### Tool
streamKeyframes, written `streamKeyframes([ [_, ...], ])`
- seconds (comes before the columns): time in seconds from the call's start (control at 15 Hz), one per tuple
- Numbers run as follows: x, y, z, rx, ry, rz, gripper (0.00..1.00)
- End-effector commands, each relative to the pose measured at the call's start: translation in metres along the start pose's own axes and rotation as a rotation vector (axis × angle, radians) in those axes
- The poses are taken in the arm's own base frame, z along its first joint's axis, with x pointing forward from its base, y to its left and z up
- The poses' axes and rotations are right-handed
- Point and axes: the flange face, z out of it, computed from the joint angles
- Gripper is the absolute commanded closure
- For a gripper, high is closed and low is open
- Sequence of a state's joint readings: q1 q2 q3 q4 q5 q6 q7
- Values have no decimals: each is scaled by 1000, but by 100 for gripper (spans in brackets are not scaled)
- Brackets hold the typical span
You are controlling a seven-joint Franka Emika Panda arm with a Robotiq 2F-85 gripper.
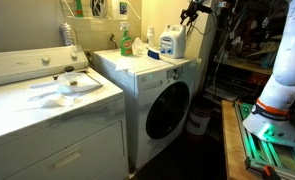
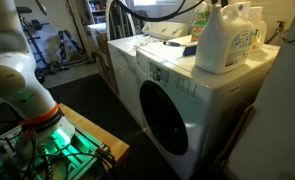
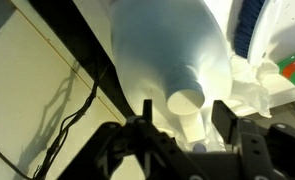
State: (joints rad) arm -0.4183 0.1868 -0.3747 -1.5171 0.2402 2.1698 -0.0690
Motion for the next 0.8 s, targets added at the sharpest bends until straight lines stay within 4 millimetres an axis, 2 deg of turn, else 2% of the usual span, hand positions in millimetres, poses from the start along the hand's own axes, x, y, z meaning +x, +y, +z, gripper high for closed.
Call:
streamKeyframes([
  [0.0, 2, 2, 1, 22, -23, -17, 44],
  [0.07, 2, 1, 2, 19, -21, -18, 47],
  [0.2, 2, 0, 1, 18, -18, -28, 68],
  [0.27, 2, -1, 1, 15, -17, -30, 71],
  [0.4, 2, 0, 0, 6, -13, -35, 87],
  [0.53, 2, 0, -4, 5, -9, -37, 87],
  [0.73, -3, -1, -21, 4, 4, -50, 87],
])
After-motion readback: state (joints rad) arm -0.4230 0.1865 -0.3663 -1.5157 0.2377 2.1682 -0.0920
